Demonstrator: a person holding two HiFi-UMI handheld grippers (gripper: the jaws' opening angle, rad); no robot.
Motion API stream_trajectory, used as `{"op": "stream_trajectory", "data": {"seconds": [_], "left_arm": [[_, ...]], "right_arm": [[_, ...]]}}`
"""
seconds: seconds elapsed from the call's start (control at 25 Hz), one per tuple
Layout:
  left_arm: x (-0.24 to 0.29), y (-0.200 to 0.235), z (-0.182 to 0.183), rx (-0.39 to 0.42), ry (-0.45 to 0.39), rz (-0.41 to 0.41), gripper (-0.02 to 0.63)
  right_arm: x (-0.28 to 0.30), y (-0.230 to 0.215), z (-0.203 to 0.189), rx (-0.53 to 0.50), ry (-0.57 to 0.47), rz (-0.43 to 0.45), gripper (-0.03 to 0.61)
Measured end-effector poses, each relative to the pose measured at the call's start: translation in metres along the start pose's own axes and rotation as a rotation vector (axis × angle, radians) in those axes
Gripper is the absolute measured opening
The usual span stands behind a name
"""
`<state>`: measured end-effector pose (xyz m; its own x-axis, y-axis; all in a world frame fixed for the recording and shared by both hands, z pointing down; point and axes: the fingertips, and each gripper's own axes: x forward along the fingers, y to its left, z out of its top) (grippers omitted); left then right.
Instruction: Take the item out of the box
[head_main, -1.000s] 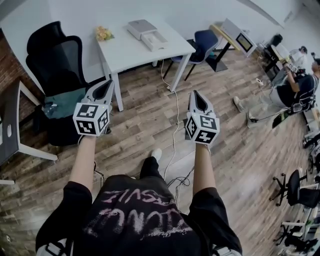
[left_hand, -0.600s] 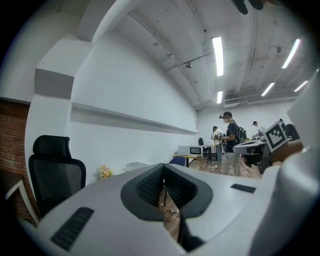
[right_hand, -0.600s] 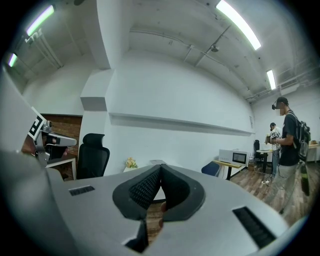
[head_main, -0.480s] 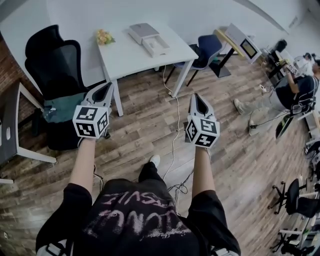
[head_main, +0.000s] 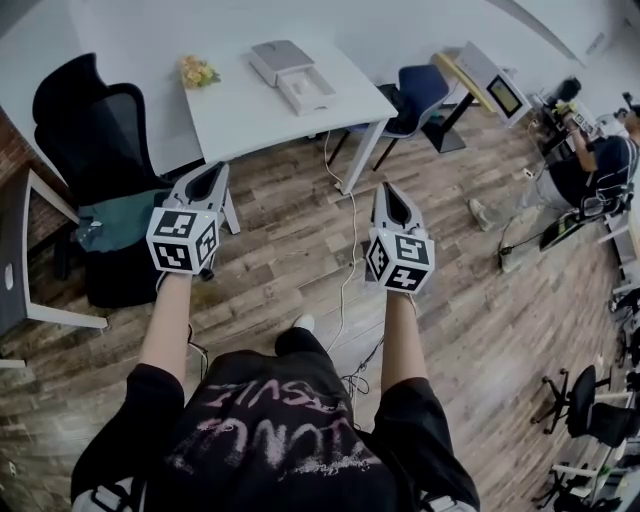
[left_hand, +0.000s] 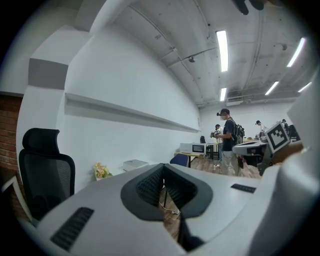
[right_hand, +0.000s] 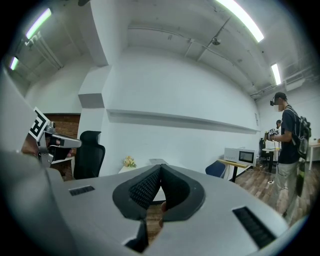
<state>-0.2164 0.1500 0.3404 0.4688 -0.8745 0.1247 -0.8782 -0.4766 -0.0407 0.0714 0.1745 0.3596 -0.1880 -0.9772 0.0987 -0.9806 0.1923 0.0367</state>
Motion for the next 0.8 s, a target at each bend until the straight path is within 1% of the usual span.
{"op": "stream_trajectory", "data": {"seconds": [0.24, 0.56, 0.8], "left_arm": [[0.050, 0.001, -0.001, -0.006, 0.028, 0.018, 0.002], [0.116, -0.003, 0.019, -0.004, 0.037, 0.056, 0.002], [0.143, -0.015, 0.026, 0.015, 0.045, 0.075, 0.002]], "right_arm": [[0.043, -0.028, 0.001, 0.002, -0.015, 0.021, 0.008], [0.101, -0.078, 0.014, 0.006, -0.016, 0.065, 0.009], [0.125, -0.105, 0.012, 0.014, -0.022, 0.098, 0.009]]}}
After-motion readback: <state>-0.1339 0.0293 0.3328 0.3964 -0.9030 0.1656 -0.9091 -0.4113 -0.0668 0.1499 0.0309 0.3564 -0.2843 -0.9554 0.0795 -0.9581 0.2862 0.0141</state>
